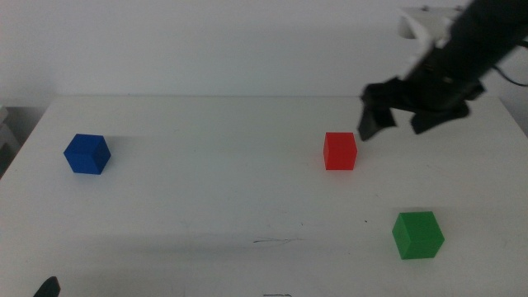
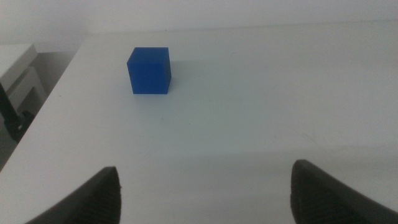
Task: Stack red cubes first, then green, then blue cubes in a specific spot.
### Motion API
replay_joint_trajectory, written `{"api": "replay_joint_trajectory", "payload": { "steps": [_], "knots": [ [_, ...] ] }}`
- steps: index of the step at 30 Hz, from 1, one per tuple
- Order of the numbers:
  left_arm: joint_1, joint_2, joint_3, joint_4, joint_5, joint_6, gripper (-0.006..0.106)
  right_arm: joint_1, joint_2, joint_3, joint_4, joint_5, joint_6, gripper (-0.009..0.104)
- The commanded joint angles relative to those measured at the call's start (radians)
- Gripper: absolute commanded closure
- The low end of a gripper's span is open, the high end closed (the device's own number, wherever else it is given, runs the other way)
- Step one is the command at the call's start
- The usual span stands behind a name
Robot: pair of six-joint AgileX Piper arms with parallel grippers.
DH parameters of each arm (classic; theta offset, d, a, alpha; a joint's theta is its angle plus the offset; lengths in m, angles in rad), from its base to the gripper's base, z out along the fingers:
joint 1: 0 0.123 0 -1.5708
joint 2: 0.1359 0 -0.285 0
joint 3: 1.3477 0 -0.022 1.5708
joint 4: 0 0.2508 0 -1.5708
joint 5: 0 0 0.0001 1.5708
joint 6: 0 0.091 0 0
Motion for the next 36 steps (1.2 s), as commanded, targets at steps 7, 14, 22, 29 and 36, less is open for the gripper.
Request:
{"api": "replay_joint_trajectory", "payload": {
  "steps": [7, 14, 22, 29, 36],
  "knots": [
    [0.001, -0.026, 0.0, -0.007, -0.078, -0.009, 0.007, 0.007, 0.259, -0.378, -0.078, 0.087, 0.134, 0.001],
    [0.001, -0.026, 0.0, -0.007, -0.078, -0.009, 0.007, 0.007, 0.444, -0.569, -0.131, 0.092, 0.154, 0.001],
    [0.001, -0.026, 0.0, -0.007, -0.078, -0.009, 0.007, 0.007, 0.581, -0.647, -0.143, 0.079, 0.129, 0.004],
    [0.001, -0.026, 0.0, -0.007, -0.078, -0.009, 0.007, 0.005, 0.646, -0.647, -0.148, 0.023, 0.127, 0.011],
    [0.001, -0.026, 0.0, -0.007, -0.078, -0.009, 0.007, 0.005, 0.674, -0.647, -0.151, 0.013, 0.127, 0.032]
  ]
}}
